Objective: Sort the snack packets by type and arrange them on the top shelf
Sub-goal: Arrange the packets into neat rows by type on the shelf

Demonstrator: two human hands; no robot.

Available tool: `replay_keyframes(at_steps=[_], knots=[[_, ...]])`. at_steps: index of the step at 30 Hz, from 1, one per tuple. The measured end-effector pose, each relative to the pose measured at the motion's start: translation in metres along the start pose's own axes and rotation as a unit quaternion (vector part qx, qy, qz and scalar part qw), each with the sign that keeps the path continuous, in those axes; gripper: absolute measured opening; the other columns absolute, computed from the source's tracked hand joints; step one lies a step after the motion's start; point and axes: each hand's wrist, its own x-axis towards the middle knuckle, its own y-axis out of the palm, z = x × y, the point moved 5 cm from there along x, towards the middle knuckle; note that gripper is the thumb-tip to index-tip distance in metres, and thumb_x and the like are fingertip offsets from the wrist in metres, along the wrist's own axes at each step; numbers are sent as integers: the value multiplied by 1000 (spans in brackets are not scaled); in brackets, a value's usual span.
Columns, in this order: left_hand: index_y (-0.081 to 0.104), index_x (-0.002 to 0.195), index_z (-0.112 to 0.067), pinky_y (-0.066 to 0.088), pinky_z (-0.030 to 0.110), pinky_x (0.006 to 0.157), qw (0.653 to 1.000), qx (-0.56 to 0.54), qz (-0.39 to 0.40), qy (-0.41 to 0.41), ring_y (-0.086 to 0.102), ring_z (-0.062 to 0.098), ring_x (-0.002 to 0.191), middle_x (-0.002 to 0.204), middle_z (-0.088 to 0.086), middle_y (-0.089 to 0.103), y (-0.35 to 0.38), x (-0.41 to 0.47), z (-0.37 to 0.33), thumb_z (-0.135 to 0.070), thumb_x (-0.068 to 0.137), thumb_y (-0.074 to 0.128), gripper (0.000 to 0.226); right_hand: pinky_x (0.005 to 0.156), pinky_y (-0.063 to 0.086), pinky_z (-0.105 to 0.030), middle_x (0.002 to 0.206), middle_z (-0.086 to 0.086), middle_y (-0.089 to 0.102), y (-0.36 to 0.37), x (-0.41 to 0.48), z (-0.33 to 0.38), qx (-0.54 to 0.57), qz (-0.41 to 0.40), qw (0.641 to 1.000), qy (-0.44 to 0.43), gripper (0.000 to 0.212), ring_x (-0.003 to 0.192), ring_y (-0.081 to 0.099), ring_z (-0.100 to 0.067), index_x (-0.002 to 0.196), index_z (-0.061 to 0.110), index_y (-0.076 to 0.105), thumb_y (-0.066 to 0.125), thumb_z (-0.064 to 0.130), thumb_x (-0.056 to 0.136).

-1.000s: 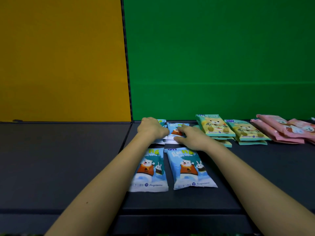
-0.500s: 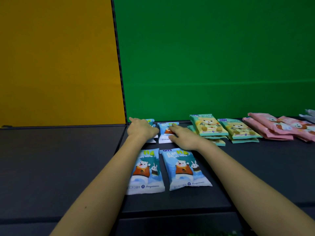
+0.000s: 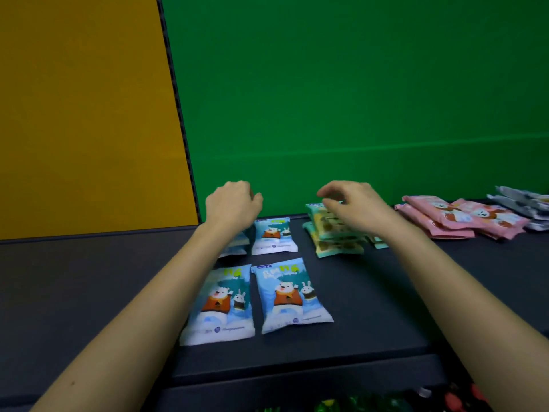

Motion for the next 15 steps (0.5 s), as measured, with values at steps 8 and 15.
replay_keyframes(at_steps=[8, 15], knots=[[62, 108, -4, 42, 35, 81, 991, 5, 134, 7, 56, 35, 108, 118, 19, 61, 30, -7, -102, -60, 91, 32, 65, 98, 38, -35, 135, -17, 51, -11, -8, -114, -153, 100, 974, 135, 53, 124, 46, -31, 128, 6, 50, 46, 44, 92], [59, 119, -9, 43, 34, 90, 975, 29, 203, -84, 53, 30, 118, 129, 11, 57, 62, -9, -146, -82, 71, 40, 89, 94, 43, -36, 131, -17, 53, -4, 1, -134, -175, 129, 965, 149, 88, 120, 51, -31, 124, 6, 52, 42, 78, 73]])
